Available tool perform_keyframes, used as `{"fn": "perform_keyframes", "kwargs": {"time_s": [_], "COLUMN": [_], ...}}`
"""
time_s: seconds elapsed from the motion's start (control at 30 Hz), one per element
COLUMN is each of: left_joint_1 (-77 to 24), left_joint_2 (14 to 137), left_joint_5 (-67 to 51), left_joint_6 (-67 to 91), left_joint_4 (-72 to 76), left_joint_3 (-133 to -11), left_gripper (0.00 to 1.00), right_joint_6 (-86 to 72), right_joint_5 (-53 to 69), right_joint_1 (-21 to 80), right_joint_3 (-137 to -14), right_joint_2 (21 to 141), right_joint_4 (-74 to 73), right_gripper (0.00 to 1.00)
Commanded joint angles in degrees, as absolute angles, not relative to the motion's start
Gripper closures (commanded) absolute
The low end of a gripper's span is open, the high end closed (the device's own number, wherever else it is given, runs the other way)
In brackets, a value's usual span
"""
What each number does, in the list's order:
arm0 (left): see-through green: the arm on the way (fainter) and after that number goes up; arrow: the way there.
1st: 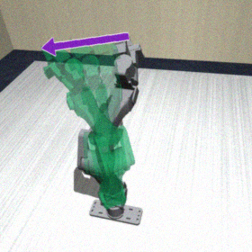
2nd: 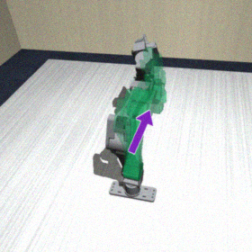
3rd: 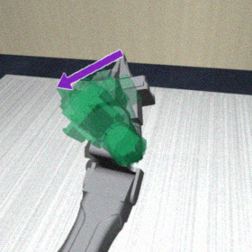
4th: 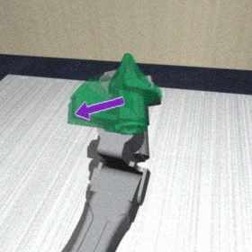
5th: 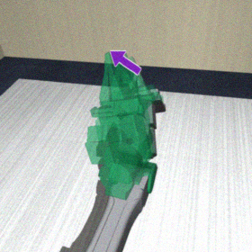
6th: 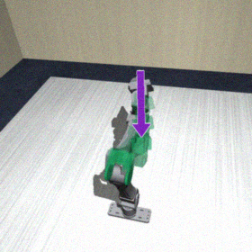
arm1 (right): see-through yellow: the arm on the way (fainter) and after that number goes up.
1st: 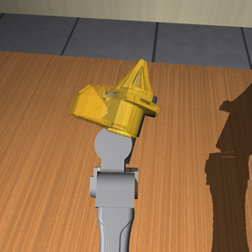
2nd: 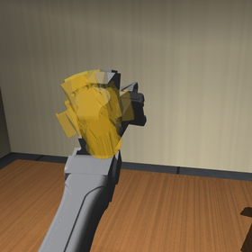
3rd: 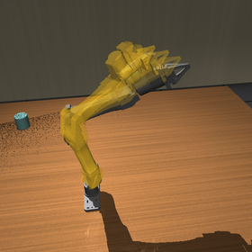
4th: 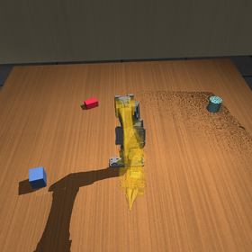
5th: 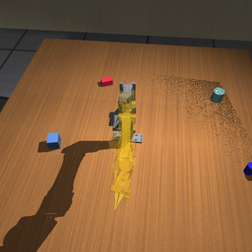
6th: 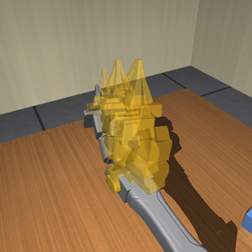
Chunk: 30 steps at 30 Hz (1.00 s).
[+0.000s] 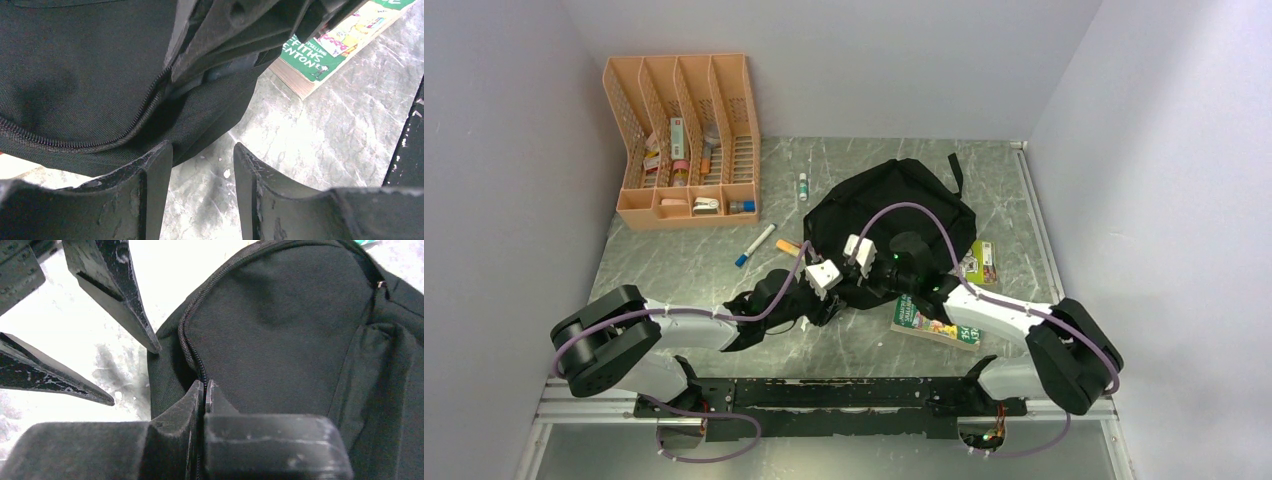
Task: Pack the student bag
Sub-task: Unzip the student bag at the center of the board.
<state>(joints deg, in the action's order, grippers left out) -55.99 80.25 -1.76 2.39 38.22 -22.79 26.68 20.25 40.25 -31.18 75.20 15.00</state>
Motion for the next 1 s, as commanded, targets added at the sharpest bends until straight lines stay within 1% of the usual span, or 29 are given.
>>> {"fn": "perform_keyframes", "kwargs": {"time_s": [0.0,0.13,0.3,0.43,0.53,0.63,0.8,0.97], "left_joint_1": [-55.9,-55.9,-55.9,-55.8,-55.8,-55.8,-55.8,-55.9], "left_joint_2": [80.1,79.6,79.1,79.1,79.0,78.9,78.6,78.9], "left_joint_5": [-2.9,-2.0,-1.6,-1.7,-1.8,-1.9,-1.8,-2.3], "left_joint_6": [3.0,3.2,3.1,3.1,3.1,3.0,2.6,2.6], "left_joint_4": [41.6,42.0,41.7,41.4,41.1,40.9,40.3,40.3], "left_joint_3": [-22.2,-21.8,-21.8,-21.7,-21.8,-21.9,-22.1,-22.3], "left_gripper": [0.48,0.47,0.47,0.47,0.47,0.48,0.48,0.48], "right_joint_6": [23.4,19.6,12.2,2.7,-4.9,-10.8,-17.6,-22.1], "right_joint_5": [19.0,19.5,16.7,13.8,11.6,9.8,3.4,-5.0], "right_joint_1": [39.9,38.0,33.8,28.0,22.9,19.0,16.6,15.2], "right_joint_3": [-30.5,-30.0,-29.0,-29.7,-31.8,-31.7,-29.8,-30.4], "right_joint_2": [71.5,68.5,66.1,66.0,67.6,68.1,66.5,66.5], "right_joint_4": [19.6,22.5,27.7,29.3,26.4,26.5,28.1,24.0], "right_gripper": [1.00,1.00,1.00,1.00,1.00,1.00,1.00,1.00]}}
